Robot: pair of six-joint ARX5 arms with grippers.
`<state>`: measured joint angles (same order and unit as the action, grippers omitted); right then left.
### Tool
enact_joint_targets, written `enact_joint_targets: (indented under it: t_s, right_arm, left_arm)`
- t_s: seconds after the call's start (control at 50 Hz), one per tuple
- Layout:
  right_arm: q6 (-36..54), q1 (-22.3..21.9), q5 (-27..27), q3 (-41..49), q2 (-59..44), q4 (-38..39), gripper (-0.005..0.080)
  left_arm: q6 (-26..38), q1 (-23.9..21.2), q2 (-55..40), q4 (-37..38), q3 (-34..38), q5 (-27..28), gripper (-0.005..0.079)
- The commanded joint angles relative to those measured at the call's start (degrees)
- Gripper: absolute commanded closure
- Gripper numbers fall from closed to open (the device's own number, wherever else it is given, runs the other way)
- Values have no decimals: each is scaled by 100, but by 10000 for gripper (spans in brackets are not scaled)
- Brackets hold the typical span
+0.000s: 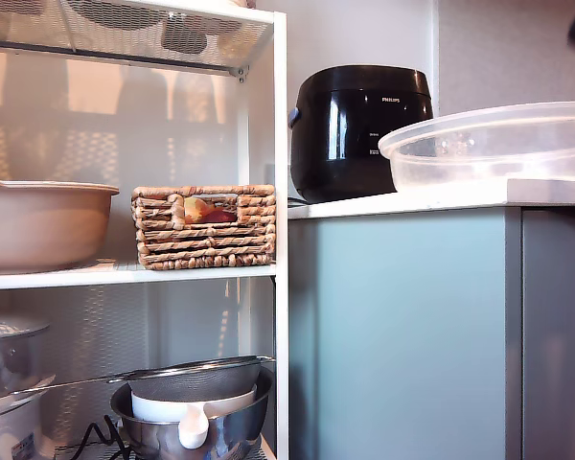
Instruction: Pick up the plastic microwave lid from the counter next to you, then place it on the shelf
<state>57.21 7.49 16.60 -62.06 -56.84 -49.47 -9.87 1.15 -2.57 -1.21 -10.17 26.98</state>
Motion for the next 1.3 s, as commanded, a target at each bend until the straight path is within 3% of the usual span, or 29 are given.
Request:
enact_joint_targets:
  t_s: [0.0, 0.14, 0.52, 0.64, 0.9, 1.0, 1.28]
  right_arm:
    - [164, 107, -146, -98, -190, -74, 382]
    - [289, 208, -363, -212, -632, -96, 382]
    - [520, 452, -938, -256, -1263, -52, 392]
    - [570, 479, -973, -256, -1351, -52, 474]
    - [586, 531, -1152, -256, -1475, 79, 770]
    - [605, 629, -1287, -256, -1473, 168, 765]
    - [623, 1108, -2378, -256, -1471, 433, 765]
  left_arm:
    - [46, -20, -208, -15, -24, 55, 735]
    - [-184, -42, -734, -90, -46, 334, 644]
    - [-1379, -739, -2601, 44, -841, 654, 644]
    - [-1257, -1064, -3307, 33, -1311, 708, 644]
    - [-962, -1528, -4760, 39, -2159, 664, 606]
    - [-966, -1672, -5217, 39, -2396, 664, 588]
    - [-997, -1965, -5825, 92, -2944, 695, 588]
